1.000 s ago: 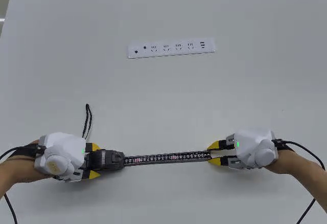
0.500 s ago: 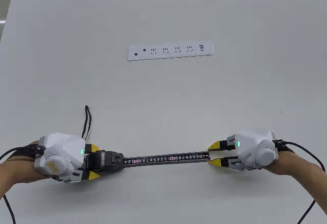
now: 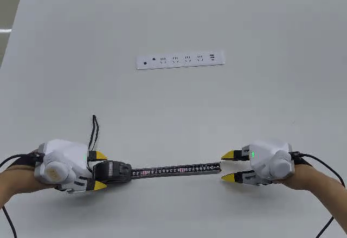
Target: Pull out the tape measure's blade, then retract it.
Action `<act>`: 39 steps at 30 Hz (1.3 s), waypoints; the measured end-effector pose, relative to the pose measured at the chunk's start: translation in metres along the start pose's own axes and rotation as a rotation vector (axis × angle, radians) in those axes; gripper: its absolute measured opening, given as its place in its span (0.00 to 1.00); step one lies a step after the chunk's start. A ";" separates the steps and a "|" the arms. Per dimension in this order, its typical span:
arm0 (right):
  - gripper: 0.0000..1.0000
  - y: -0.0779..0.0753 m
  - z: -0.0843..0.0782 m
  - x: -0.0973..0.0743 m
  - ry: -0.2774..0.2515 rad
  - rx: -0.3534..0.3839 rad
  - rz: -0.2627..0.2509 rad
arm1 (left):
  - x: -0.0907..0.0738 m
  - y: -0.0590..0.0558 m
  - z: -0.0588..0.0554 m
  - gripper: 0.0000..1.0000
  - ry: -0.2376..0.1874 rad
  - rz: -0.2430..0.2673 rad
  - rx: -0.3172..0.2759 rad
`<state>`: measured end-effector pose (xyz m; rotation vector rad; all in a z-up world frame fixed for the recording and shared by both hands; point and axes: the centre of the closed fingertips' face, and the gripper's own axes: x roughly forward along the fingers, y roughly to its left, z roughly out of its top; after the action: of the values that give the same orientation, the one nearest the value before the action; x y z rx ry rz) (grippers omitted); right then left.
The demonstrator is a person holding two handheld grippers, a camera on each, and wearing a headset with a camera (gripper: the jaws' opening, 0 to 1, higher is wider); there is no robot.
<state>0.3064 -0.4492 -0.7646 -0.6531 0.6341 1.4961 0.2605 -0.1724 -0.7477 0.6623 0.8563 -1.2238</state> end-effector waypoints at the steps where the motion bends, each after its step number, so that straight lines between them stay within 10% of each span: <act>1: 0.29 0.001 0.001 -0.002 -0.001 0.005 -0.004 | -0.001 -0.001 0.001 0.36 0.000 0.003 -0.003; 39: 0.68 0.044 0.030 -0.051 -0.086 0.294 -0.255 | -0.055 -0.058 0.004 0.61 -0.200 0.291 -0.390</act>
<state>0.2627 -0.4631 -0.7074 -0.4228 0.6623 1.1602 0.1981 -0.1600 -0.6981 0.3272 0.7707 -0.8147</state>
